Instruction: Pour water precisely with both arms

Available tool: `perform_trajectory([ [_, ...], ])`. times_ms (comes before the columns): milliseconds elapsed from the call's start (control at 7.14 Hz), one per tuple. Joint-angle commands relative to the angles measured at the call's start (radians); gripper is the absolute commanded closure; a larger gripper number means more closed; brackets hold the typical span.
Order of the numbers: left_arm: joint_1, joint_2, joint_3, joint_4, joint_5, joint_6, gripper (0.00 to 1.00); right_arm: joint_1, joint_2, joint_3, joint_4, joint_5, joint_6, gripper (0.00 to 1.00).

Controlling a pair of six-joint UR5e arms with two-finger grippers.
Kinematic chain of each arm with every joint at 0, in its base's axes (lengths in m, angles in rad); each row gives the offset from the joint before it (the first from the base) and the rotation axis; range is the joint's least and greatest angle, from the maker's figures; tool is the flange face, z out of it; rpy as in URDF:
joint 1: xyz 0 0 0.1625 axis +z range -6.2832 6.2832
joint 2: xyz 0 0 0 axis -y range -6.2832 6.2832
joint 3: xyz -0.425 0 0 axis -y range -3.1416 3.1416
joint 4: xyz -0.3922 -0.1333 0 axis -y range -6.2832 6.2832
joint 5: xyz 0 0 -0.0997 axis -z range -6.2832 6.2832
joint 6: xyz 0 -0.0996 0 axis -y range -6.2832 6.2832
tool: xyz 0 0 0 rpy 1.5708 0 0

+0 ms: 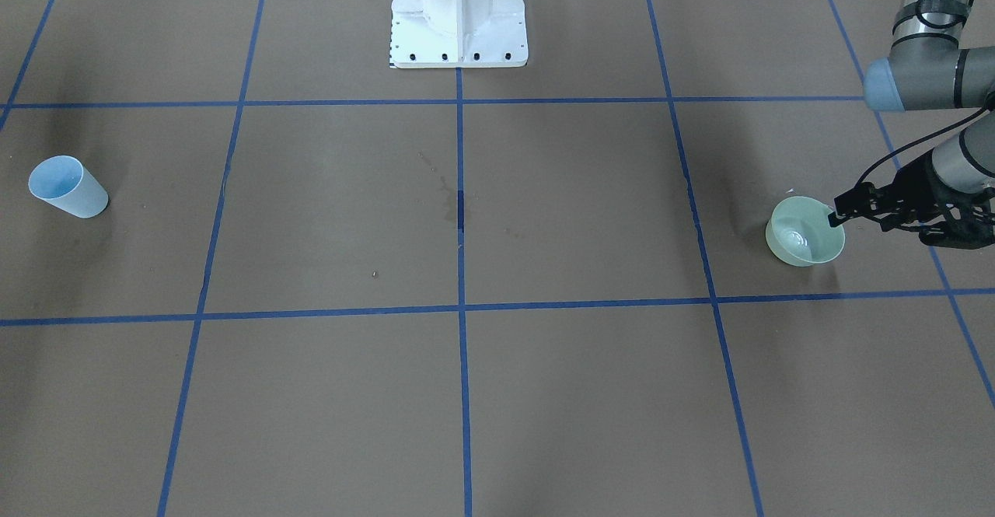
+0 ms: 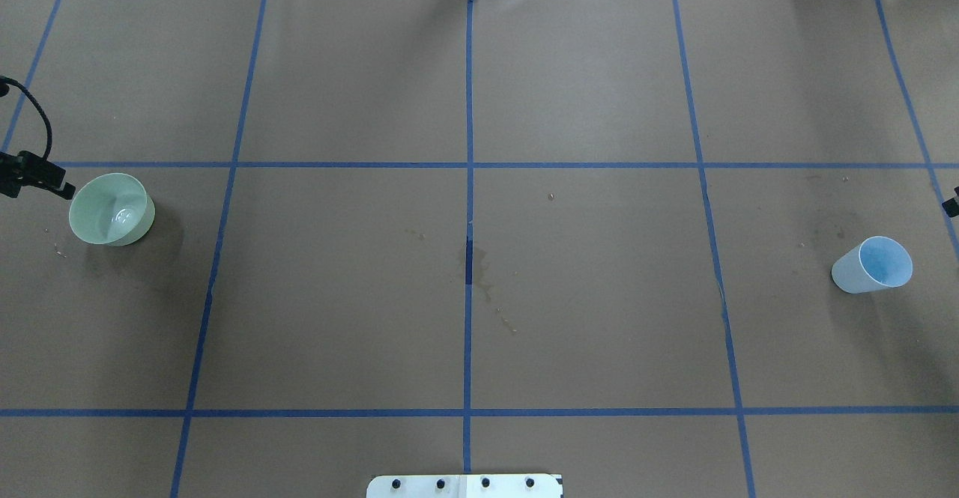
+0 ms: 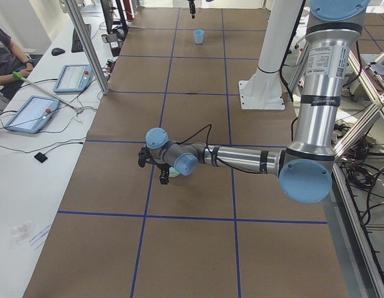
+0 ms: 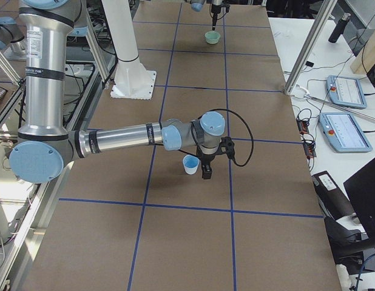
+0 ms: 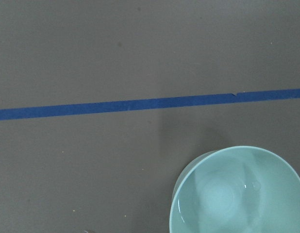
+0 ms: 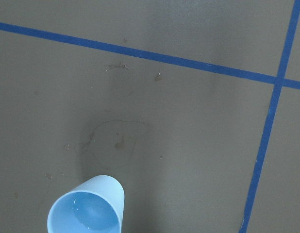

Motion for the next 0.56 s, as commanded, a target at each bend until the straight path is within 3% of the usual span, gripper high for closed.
perform_trajectory([
  [0,0.015,-0.025,0.049,-0.006,0.0,-0.007,0.13,0.0,0.0,-0.001,0.0,0.0,0.0,0.0],
  [140,0.023,-0.025,0.052,-0.006,0.0,-0.007,0.41,0.0,0.0,-0.001,0.0,0.0,0.0,0.0],
  [280,0.025,-0.025,0.051,-0.006,0.0,-0.008,0.77,0.0,0.0,-0.001,0.0,0.0,0.0,0.0],
  [420,0.025,-0.025,0.051,-0.006,-0.001,-0.01,1.0,0.0,0.002,0.001,0.0,0.0,0.0,0.0],
])
